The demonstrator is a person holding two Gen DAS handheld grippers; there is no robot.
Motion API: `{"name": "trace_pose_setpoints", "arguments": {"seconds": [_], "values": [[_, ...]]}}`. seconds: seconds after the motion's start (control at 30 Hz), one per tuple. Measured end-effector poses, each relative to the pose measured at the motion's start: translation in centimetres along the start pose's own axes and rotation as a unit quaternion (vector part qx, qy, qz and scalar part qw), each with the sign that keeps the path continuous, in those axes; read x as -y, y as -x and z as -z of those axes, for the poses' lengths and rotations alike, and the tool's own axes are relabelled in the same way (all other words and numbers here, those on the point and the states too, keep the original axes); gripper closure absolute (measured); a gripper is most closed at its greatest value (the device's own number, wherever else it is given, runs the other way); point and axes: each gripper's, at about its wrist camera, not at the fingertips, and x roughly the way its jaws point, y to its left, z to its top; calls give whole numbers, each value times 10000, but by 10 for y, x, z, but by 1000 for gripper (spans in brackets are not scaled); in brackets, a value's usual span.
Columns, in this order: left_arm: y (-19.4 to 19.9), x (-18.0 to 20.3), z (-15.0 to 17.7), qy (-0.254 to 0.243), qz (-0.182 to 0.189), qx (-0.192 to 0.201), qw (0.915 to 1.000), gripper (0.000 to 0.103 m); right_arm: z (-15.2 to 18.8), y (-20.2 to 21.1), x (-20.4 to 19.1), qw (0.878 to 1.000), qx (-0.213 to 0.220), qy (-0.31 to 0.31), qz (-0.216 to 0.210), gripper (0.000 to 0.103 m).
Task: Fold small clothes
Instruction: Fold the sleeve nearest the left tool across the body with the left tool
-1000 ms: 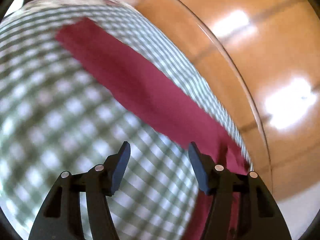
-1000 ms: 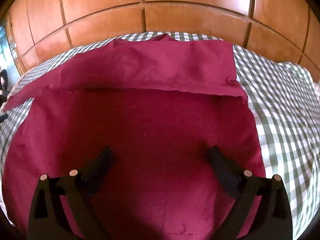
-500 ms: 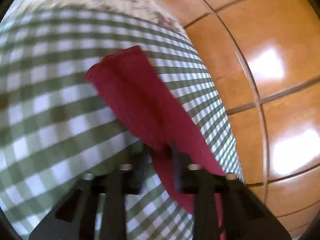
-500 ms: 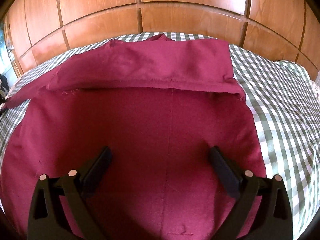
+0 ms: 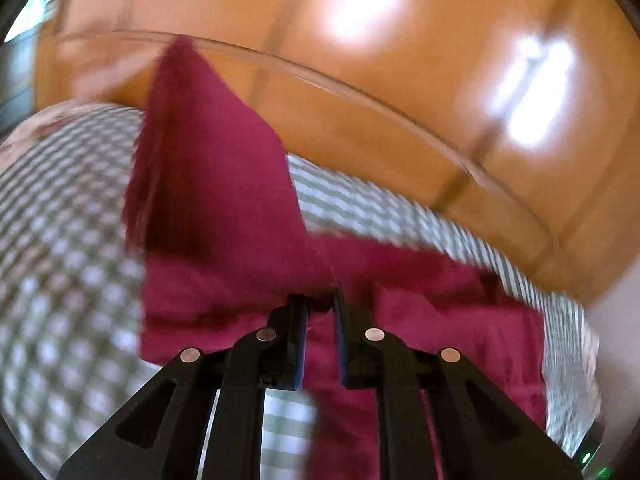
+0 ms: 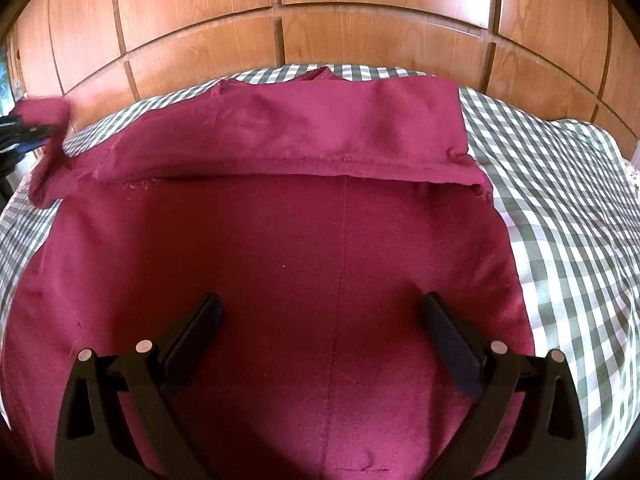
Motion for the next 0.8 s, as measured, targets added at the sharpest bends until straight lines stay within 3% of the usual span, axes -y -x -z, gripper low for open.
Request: {"name": "trace_pose_setpoints", "arguments": {"seconds": [0.07,0.17,0.33,0.4,0.47,0.57,0.7,0.8], "values": [[-12,26,14,-359,96,-196,9991,87,0,0,1,10000,5,-21,-26,3],[-23,49,37,-589,326,-579,9960,54,0,1,1,10000,13,-38,-54,3],[1,44,64,-579,253,-550,9965,53,-2,3,5,9997,-2,-140,-179,5],[10,46,76,-686,205,-526,9960,53,-7,6,7,9995,3,-241,-218,18],[15,45,92,-735,217,-557,9955,53,-15,11,8,9981,6,-421,-458,40],[14,39,110,-772,165,-681,9945,53,-39,13,-5,9906,-25,-675,-1186,51],[7,31,123,-597,186,-717,9955,53,-82,-1,-51,9800,-107,-618,-1888,53],[4,29,125,-561,240,-663,9959,52,-107,-27,-86,9777,-299,-510,-2014,53]]}}
